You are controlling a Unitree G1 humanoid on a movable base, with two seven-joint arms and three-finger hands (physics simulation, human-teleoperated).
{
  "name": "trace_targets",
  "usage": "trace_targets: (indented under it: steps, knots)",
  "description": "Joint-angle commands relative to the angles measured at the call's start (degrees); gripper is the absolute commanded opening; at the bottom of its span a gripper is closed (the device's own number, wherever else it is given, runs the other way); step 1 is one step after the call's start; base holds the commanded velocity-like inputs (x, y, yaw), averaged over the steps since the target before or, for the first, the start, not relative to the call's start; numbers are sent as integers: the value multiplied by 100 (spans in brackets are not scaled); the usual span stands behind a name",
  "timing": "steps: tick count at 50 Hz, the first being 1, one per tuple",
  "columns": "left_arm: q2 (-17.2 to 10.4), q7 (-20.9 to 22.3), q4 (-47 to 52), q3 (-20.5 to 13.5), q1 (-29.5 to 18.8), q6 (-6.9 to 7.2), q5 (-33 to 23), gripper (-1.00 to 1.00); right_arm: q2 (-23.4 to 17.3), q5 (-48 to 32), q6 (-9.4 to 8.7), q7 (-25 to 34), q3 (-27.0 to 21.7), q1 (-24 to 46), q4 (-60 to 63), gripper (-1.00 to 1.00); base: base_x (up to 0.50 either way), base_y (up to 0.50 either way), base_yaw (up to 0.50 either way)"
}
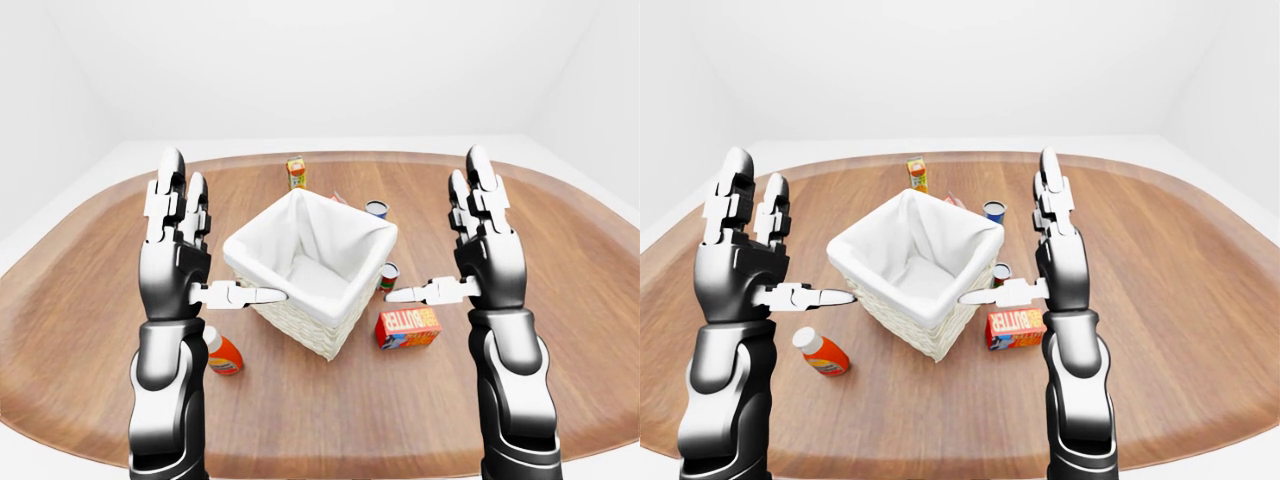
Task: Pick up the butter and put it in the basket.
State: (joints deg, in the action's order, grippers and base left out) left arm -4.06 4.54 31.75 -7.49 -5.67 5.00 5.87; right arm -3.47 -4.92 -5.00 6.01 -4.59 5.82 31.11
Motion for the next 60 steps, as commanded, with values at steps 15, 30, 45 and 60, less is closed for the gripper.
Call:
trace_targets:
  steps: [15, 30, 45, 60]
  knots:
    - [-35, 32, -51, -98, 22, 0, 85, 100, -402, -966, 0, 1299, 9, -373, 944, 100, 0, 0, 0]
    - [-101, 40, -86, -263, 4, 0, 237, 100, -716, -3187, 0, 3251, -185, -631, 1320, 100, 0, 0, 0]
    - [-141, 25, -110, -346, 16, 0, 312, 100, -487, -5180, 0, 3399, -119, -422, 169, 100, 0, 0, 0]
    - [-183, 16, -100, -434, 1, 0, 389, 100, -467, -6610, 0, 3399, -35, -142, -1137, 100, 0, 0, 0]
